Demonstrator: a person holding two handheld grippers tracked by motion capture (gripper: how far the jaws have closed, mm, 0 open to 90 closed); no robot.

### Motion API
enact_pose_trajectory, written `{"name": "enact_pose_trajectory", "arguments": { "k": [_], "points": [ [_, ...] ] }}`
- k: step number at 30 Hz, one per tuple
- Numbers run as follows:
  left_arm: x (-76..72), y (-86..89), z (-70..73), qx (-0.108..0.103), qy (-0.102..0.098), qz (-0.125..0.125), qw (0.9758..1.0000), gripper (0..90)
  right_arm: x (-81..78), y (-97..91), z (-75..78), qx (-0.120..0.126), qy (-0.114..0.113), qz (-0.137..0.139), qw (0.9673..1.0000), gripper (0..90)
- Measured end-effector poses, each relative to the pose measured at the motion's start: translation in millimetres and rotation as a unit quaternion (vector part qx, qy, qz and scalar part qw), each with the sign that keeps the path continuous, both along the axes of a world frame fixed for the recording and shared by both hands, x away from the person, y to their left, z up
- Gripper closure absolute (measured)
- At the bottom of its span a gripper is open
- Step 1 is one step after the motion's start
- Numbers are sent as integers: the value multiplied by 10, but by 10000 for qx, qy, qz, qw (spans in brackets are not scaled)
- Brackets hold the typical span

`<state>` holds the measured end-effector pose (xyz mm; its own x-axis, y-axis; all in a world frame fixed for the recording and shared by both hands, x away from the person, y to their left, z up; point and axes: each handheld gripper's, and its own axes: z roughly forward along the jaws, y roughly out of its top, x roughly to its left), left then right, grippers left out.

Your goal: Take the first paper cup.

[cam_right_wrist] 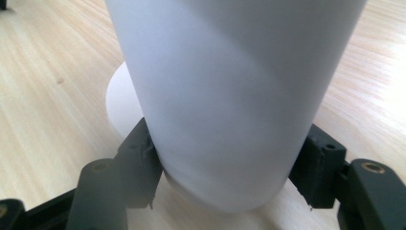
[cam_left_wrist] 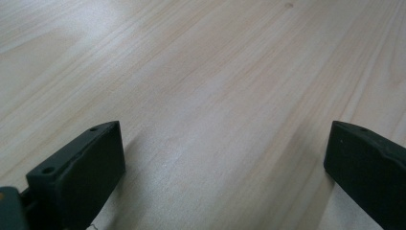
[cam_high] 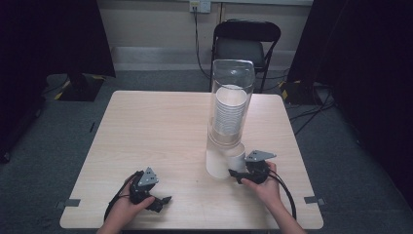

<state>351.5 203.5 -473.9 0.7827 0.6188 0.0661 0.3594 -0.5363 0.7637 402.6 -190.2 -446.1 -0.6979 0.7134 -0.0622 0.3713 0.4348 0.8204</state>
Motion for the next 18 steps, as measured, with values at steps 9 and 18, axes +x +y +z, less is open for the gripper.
{"name": "enact_pose_trajectory", "arguments": {
  "k": [9, 18],
  "points": [
    [-1, -1, -1, -15, -1, 12, 10000, 0, -210, 109, -28, -135, -39, 408, 9991, 353],
    [22, -12, 143, -642, 150, 568, 9962, 165, -266, 272, -43, -125, -195, 724, 9971, 352]
  ]
}}
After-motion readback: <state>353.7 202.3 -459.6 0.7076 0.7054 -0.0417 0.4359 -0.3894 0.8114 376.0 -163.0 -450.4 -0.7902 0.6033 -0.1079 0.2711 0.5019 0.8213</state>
